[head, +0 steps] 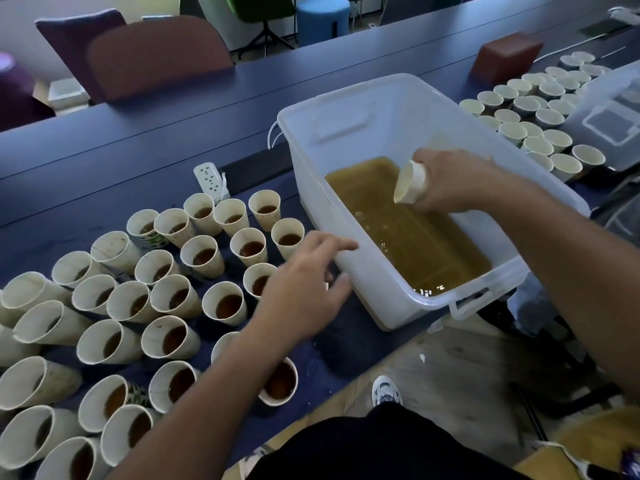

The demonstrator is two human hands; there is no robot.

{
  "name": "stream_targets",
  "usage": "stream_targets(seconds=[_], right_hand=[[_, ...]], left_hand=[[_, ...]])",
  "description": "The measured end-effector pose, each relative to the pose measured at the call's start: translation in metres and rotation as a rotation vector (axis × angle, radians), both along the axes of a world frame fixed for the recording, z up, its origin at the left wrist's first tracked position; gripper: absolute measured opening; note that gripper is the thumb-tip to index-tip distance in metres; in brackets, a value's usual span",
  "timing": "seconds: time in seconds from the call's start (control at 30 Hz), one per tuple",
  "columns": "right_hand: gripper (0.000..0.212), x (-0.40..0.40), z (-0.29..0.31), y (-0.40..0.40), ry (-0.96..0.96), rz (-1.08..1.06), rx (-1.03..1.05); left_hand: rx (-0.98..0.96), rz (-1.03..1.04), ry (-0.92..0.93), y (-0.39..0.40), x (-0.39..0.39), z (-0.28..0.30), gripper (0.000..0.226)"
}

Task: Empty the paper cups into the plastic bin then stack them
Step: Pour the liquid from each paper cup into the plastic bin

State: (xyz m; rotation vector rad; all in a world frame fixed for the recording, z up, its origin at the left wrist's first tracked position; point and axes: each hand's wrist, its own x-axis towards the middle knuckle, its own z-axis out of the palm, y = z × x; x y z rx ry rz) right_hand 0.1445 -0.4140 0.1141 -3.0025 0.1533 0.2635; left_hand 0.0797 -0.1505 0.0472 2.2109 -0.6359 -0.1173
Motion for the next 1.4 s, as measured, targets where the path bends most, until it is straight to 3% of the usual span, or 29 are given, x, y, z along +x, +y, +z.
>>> stream_targets(seconds=[0.17, 0.3, 0.37, 0.43, 0.67, 0.8, 1.07, 1.27, 1.4], right_hand=[[0.050, -0.033, 0.023, 0.046, -0.235, 0.020, 0.611], [0.050, -0.074, 0.033, 0.094, -0.228, 0.081, 1.022], [0.052, -0.091, 0.014, 0.112, -0.200, 0.107, 1.129], [0.054, -0.105, -0.019, 0.127, -0.179, 0.092, 1.144], [0.053, -0.129, -0.163, 0.125, 0.019, -0.041, 1.009], [0.058, -0.130, -0.213, 0.114, 0.006, -0.081, 0.976], [0.065, -0.121, -0.232, 0.118, -0.031, -0.113, 0.961], [0.115, -0.129, -0.214, 0.109, 0.076, -0.076, 1.020], [0.103, -0.132, -0.182, 0.105, -0.002, -0.058, 1.025]], left_hand=[[0.113, 0.311, 0.115, 0.039, 0.025, -0.003, 0.021], [0.166, 0.358, 0.301, 0.063, 0.033, -0.019, 0.013], [0.137, 0.373, 0.389, 0.071, 0.035, -0.028, 0.015], [0.143, 0.373, 0.434, 0.075, 0.037, -0.036, 0.006], [0.289, 0.313, 0.470, 0.066, 0.046, -0.061, 0.014], [0.335, 0.281, 0.454, 0.051, 0.051, -0.071, 0.037], [0.590, 0.232, 0.438, 0.028, 0.077, -0.085, 0.040], [0.776, 0.148, 0.384, 0.021, 0.089, -0.094, 0.011], [0.822, 0.171, 0.359, 0.018, 0.089, -0.099, 0.012]])
